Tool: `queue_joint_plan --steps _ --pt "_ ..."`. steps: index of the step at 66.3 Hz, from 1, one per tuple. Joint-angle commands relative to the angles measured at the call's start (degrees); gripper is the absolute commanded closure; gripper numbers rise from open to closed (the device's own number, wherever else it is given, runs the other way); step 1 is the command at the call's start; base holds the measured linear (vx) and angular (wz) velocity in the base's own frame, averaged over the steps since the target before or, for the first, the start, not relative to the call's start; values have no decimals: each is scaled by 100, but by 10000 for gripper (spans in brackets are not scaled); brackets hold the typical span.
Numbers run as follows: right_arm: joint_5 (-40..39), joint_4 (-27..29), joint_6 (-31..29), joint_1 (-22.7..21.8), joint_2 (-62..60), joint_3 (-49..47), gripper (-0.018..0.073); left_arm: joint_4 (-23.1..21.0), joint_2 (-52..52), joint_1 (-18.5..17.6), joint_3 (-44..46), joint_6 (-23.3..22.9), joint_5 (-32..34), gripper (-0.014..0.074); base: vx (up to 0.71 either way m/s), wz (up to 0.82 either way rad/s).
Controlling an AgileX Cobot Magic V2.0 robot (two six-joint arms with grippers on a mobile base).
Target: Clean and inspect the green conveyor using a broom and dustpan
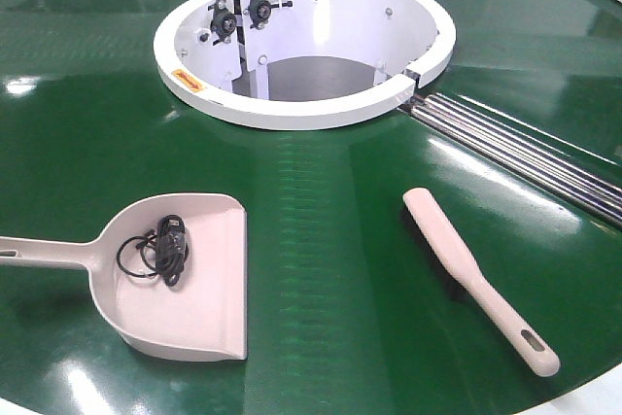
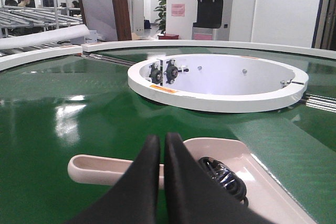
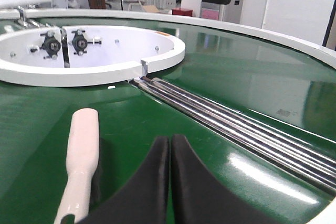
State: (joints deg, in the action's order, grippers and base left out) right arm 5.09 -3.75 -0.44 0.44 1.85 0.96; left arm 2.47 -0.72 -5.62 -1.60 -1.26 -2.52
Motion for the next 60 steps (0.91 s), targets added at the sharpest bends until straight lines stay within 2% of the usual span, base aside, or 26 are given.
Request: queue_joint_plan --steps 1,13,60 --pt "-509 -31 197 -35 -287 94 568 -44 -80 -31 -56 -55 415 602 0 0" --pt "-398 9 367 -35 -316 86 568 -44 -80 -31 -56 -55 415 602 0 0" --pt "-375 9 367 -35 -316 86 568 -44 -80 -31 -56 -55 415 602 0 0"
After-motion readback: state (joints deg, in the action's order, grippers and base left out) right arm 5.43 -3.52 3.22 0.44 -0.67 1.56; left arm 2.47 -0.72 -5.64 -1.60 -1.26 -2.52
